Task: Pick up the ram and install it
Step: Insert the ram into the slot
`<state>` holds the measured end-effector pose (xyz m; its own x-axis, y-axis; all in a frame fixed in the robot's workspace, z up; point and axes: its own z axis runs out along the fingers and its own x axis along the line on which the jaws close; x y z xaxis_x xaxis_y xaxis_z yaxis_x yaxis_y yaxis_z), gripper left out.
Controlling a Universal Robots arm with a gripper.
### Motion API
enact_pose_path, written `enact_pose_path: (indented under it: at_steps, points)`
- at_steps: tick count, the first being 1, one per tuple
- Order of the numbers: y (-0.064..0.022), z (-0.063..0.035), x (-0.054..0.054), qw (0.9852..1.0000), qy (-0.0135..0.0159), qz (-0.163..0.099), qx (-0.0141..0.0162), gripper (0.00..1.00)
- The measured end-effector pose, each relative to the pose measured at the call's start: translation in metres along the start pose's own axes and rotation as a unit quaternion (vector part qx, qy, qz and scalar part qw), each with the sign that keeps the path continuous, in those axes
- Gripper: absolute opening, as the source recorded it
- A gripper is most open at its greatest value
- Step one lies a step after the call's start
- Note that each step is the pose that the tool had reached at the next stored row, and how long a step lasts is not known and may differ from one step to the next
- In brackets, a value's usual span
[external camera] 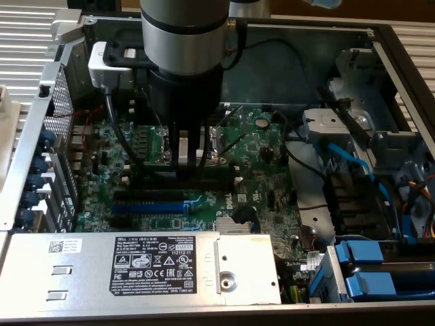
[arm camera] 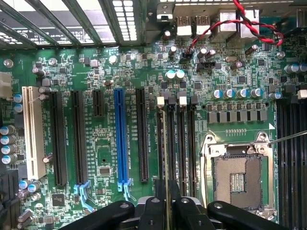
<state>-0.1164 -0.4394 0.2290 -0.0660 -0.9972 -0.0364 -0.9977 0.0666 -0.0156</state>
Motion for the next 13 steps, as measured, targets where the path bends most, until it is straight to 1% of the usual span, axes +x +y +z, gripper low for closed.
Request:
enact_pose_path:
  at_steps: [5,13]
  points:
    - [0.0012,0.0000,-0.0002,1.0000,0.0002,0.000,0.0010,0.15]
    - [0.0028,-0.0017,-0.0006,1.0000,0.0002,0.000,0.0016,0.15]
